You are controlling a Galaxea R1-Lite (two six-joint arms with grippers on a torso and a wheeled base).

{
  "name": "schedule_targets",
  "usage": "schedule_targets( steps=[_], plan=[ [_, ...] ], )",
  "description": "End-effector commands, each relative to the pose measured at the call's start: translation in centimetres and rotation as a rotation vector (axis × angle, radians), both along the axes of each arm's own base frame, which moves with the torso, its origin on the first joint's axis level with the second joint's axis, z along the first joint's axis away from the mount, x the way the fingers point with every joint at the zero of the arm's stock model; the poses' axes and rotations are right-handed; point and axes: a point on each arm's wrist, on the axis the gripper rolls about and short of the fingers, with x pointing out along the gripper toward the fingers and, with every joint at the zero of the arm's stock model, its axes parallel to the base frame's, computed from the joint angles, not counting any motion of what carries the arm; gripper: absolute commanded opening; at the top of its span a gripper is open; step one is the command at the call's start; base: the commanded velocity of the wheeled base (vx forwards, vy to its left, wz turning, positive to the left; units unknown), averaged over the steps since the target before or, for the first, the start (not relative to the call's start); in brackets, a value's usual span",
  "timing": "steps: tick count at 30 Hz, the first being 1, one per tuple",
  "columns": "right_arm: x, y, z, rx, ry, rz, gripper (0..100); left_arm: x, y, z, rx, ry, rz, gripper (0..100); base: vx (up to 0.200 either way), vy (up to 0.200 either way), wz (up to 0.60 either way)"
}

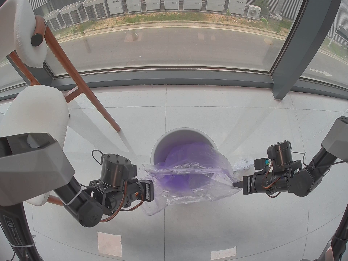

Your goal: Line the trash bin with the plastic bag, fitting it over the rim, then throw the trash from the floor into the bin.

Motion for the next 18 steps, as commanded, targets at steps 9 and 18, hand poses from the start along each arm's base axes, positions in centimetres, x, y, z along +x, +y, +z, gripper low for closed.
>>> schedule_targets(
  steps=[9,18],
  plan=[
    [1.7,-1.0,-4.0,-0.053,0.005,-0.077,0,-0.1,-0.2,-3.8,0.024,-0.023,0.034,0,0.0,0.0,0.0],
    [3.2,-0.8,-5.1,-0.059,-0.049,-0.105,0,0.2,0.4,-4.3,0.042,-0.024,0.074,0,0.0,0.0,0.0]
  ],
)
